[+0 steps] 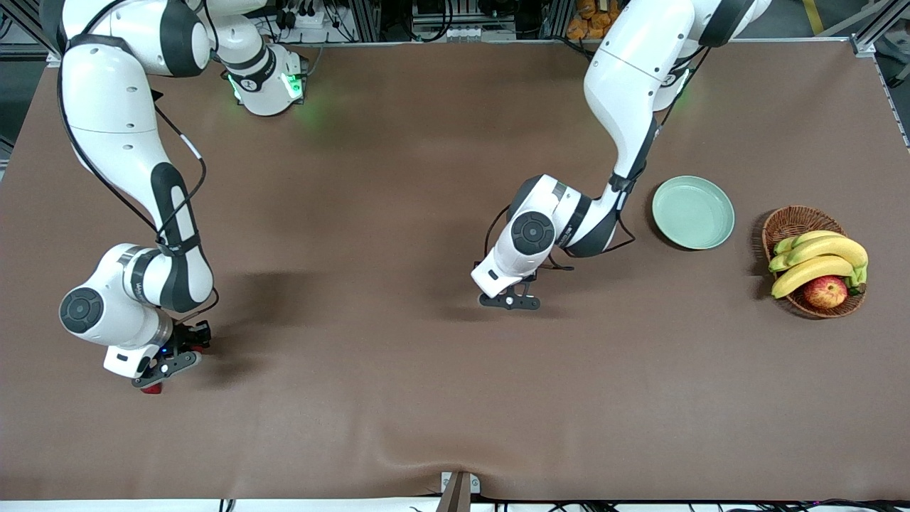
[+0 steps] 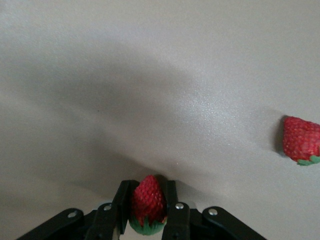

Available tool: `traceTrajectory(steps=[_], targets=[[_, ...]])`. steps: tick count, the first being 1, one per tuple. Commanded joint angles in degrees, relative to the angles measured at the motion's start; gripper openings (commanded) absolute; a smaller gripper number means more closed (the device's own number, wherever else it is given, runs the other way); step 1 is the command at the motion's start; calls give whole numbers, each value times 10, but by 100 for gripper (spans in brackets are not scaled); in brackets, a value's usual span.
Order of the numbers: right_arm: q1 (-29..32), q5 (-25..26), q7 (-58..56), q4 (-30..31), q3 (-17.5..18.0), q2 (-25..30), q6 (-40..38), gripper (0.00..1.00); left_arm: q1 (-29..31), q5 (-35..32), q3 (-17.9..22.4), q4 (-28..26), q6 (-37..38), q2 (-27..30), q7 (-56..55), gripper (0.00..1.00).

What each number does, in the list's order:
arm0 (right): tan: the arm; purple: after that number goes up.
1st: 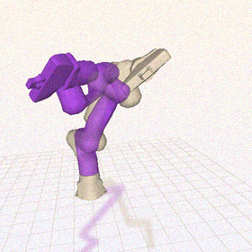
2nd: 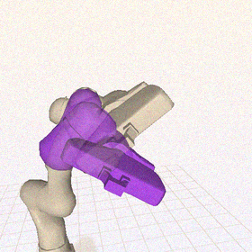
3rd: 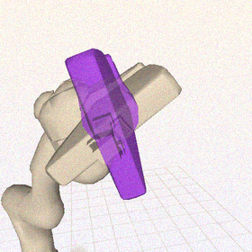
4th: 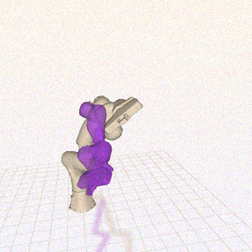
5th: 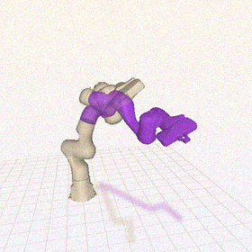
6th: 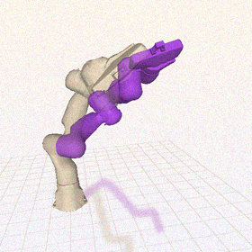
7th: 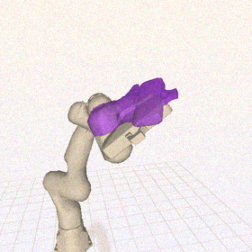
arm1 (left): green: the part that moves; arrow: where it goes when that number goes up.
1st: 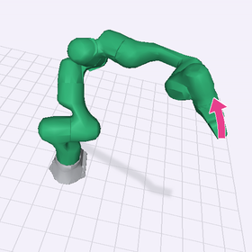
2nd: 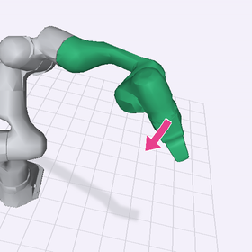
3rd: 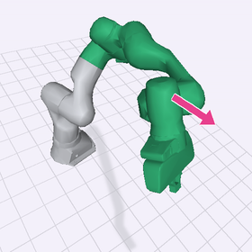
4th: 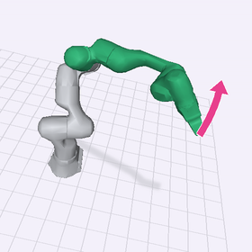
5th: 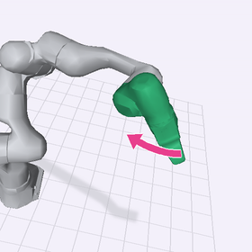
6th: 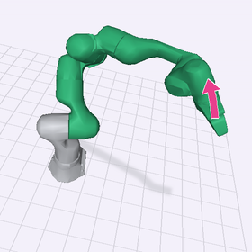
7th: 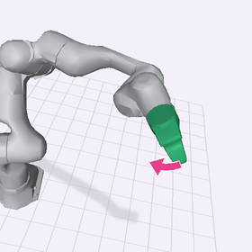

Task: Collect all strawberries into plate
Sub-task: 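Grasp the strawberry with the left gripper while the right gripper grasps another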

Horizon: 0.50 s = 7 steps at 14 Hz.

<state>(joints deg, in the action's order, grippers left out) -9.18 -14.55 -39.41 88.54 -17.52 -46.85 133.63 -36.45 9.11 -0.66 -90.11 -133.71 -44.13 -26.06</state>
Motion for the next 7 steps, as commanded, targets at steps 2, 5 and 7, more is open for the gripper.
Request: traceTrajectory(steps=[2,5,7], targets=[[7,-4,-7,-50,6,10,-84,0,-1,6,3,1,-8,4,2,0],[-6,-5,-5,-53,6,28,-111,0,8,6,3,0,-1,18,-1,0],[-14,-5,-5,-52,6,47,-136,0,12,1,6,0,36,38,-2,7]])
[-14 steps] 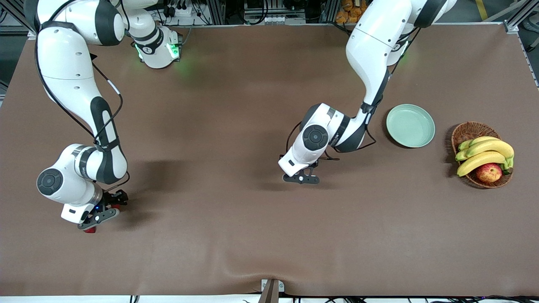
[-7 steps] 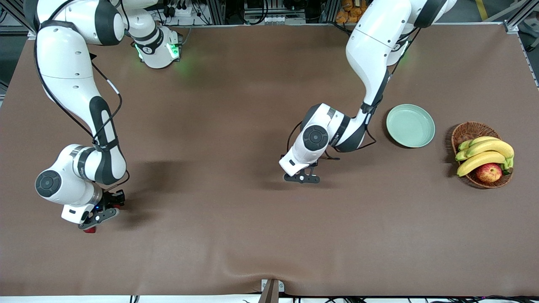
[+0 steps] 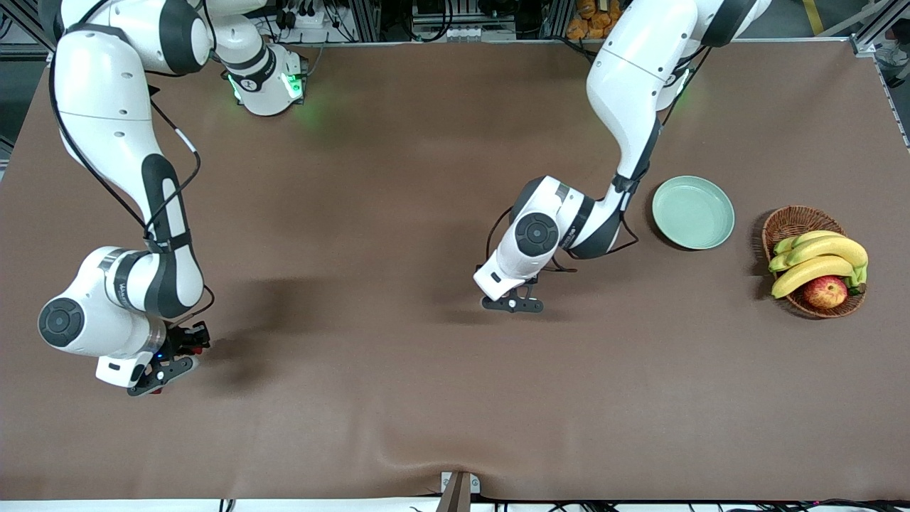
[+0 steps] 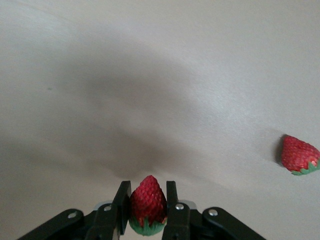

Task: Collect all strawberries into plate
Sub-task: 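Grasp the strawberry with the left gripper while the right gripper grasps another, then place the strawberry on the plate with the left gripper while the right gripper carries another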

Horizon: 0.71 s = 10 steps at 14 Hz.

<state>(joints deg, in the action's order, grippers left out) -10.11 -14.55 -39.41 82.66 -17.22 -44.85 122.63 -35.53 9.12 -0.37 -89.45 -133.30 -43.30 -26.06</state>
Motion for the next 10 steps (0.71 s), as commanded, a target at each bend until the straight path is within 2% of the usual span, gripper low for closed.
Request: traceTrajectory(steps=[1,3,5,7,10], targets=[[-9,-5,-5,7,4,30,-32,0,3,0,6,-9,47,42,-2,7],[-20,-7,-4,11,4,44,-35,0,23,-1,8,-20,74,71,2,7],[-36,-8,-3,11,6,52,-37,0,39,-20,8,-53,77,108,10,7],[-54,-42,0,12,5,54,-38,0,57,-57,7,-88,77,145,12,7],[-89,-98,1,14,6,48,-35,0,76,-58,7,-164,77,212,21,8]])
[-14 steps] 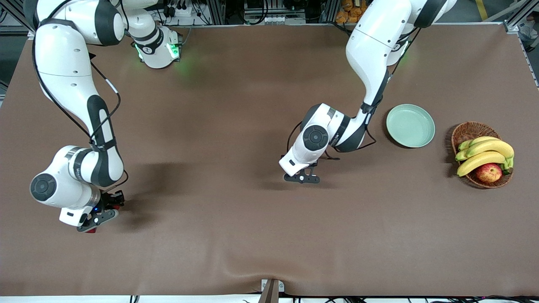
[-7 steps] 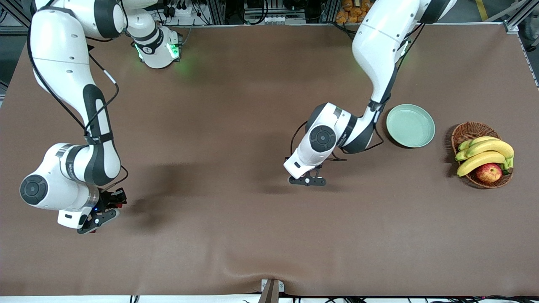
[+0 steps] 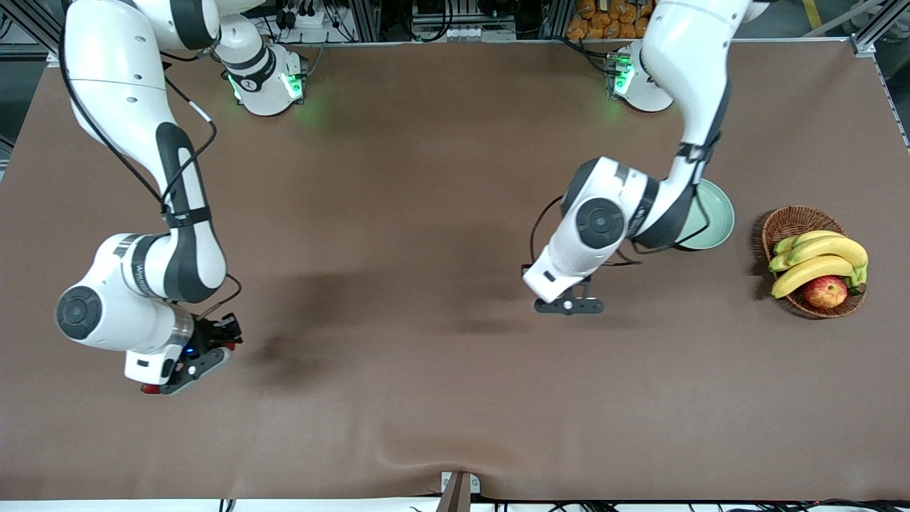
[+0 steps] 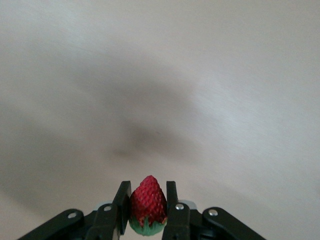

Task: Collect all strawberries into plate
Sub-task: 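Place the strawberry on the plate with the left gripper while the right gripper carries another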

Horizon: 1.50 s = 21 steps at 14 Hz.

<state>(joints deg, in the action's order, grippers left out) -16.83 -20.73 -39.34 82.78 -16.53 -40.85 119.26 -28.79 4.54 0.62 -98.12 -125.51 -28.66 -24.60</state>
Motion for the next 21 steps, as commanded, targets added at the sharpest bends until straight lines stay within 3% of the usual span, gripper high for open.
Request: traceTrajectory(steps=[1,3,7,10,14,17,21], targets=[[-41,-61,1,12,-1,4,3,0,17,-15,-3,-106,-1,90,17,8],[-98,-100,43,13,-2,-2,15,0,49,-22,-5,-154,-4,128,47,8],[-219,-100,202,13,-2,-20,103,0,83,-22,-5,-231,-10,179,83,8],[-283,-102,282,12,-2,-27,134,0,108,-23,-5,-292,-54,199,110,8],[-354,-100,397,8,-2,-49,172,0,185,-23,-8,-331,-82,199,218,9],[-396,-102,460,3,1,-74,228,0,204,-23,-8,-377,-83,223,233,9],[-434,-100,577,-25,32,-106,267,0,258,-23,-8,-409,-85,232,283,9]])
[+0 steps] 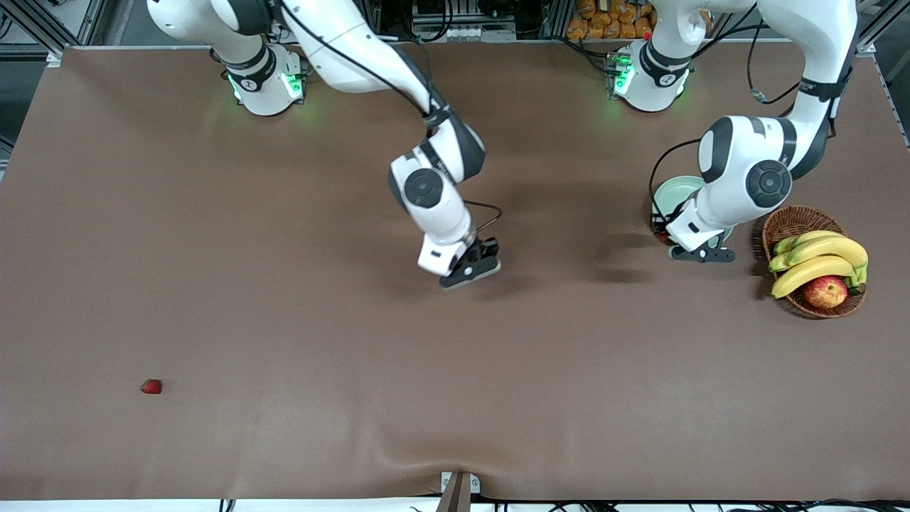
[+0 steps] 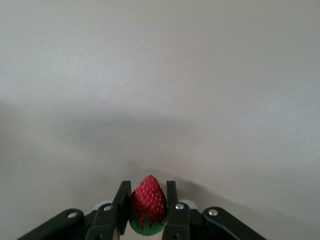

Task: Collect all strawberries into plate
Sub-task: 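Place the strawberry on the plate with the left gripper while the right gripper carries another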

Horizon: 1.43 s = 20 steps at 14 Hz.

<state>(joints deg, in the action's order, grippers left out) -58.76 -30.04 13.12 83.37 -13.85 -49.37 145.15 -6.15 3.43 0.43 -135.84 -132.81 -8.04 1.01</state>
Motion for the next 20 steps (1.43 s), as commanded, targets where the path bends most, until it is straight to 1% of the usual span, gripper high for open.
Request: traceTrajectory(steps=[1,2,4,5,6,7,8,9,10,11,12,13,14,15,16,18,19,20], targets=[[-25,-7,75,-43,6,-30,9,0,42,-12,-6,-35,-12,27,41,9],[-35,-7,98,-54,6,-39,9,0,52,-12,-6,-37,-12,25,58,9],[-50,-6,129,-71,6,-55,10,0,71,-12,-7,-37,-12,17,72,15],[-52,-5,129,-71,6,-58,14,16,71,-12,-7,-37,-12,12,72,21],[-53,-3,129,-70,6,-61,19,59,71,-11,-6,-38,-13,7,72,26],[-55,-1,130,-69,5,-61,26,100,71,-12,-6,-37,-12,3,72,27],[-59,-1,130,-68,5,-60,32,100,72,-11,-5,-38,-13,1,72,28],[-60,0,129,-66,3,-56,33,100,75,-12,-5,-38,-12,0,73,32],[-60,1,128,-64,1,-47,31,100,82,-12,-5,-38,-13,-2,80,38],[-57,1,127,-57,0,-41,27,100,83,-12,-6,-36,-13,-7,86,49],[-55,2,127,-40,-5,-24,26,100,83,-11,-5,-36,-13,-8,87,69],[-56,2,126,-16,-21,-3,24,100,83,-11,-6,-36,-12,-10,87,79],[-59,2,124,5,-45,19,16,100,83,-12,-6,-35,-13,-11,87,86],[-60,2,117,26,-76,40,1,100,83,-11,-6,-34,-13,-10,87,90],[-59,2,99,41,-110,61,-30,100,83,-12,-6,-30,-12,-9,87,92],[-60,2,56,46,-180,86,-118,100,77,-12,-9,-15,-7,-5,81,93],[-60,2,41,46,-215,91,-164,100,76,-11,-22,0,1,-5,78,100],[-60,2,26,46,-250,92,-198,100,76,-11,-36,20,8,-7,72,100]])
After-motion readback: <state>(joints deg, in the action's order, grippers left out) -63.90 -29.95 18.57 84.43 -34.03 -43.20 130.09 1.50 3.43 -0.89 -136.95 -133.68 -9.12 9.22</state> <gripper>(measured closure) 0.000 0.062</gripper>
